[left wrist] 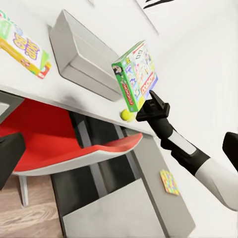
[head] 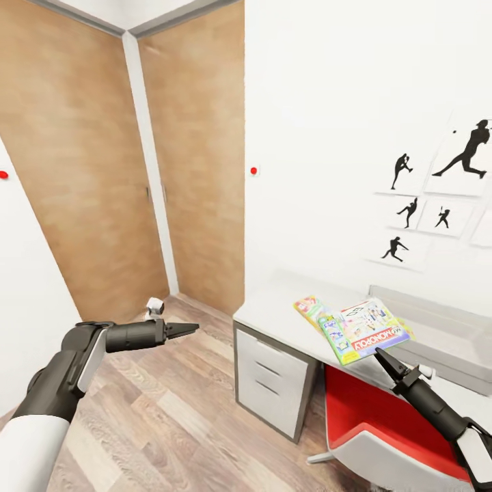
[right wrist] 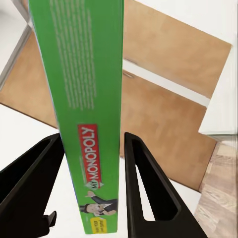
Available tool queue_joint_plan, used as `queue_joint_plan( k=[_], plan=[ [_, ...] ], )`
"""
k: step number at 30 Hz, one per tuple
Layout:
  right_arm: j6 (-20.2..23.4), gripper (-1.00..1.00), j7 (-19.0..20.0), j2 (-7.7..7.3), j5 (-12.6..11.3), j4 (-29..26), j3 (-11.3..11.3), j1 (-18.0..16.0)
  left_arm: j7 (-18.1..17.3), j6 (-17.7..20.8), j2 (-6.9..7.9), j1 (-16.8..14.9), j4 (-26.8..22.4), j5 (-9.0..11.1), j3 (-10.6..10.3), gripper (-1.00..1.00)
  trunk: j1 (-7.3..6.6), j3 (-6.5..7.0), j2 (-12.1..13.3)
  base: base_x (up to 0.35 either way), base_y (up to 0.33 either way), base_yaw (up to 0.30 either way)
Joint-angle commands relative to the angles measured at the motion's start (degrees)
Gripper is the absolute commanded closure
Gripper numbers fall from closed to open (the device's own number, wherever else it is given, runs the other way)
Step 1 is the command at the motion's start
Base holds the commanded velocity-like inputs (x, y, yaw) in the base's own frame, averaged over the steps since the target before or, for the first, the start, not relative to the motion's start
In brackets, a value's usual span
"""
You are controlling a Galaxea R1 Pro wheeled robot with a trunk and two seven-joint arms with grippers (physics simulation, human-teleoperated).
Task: Put all the toys in the child's room - the three board games (two on the bed and one on the table), the two jigsaw puzzles on the table, and the tennis ball on the table - inside the toy box on the table in the child's room.
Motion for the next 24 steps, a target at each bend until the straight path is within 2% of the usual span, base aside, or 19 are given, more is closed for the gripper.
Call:
queue_joint_plan(
  k=[1,12,24],
  plan=[
    [0.5,1.00,0.1,0.01,-0.3,0.0,-0.1,-0.1,-0.1,0.4,0.03,0.0,0.0,0.1,0.1,-1.00,0.04,-0.15,-0.1,0.000,0.000,-0.272],
    [0.5,1.00,0.1,-0.08,-0.3,0.7,-0.1,-0.1,-0.2,0.2,0.10,0.0,-0.1,0.2,0.3,-1.00,0.04,-0.38,-0.1,0.017,0.000,-0.272],
    [0.4,1.00,0.2,-0.16,-0.3,1.1,-0.5,-0.1,-0.3,0.1,0.10,0.0,-0.1,0.3,0.3,-1.00,0.04,-0.42,-0.1,0.292,-0.057,-0.273]
  ],
)
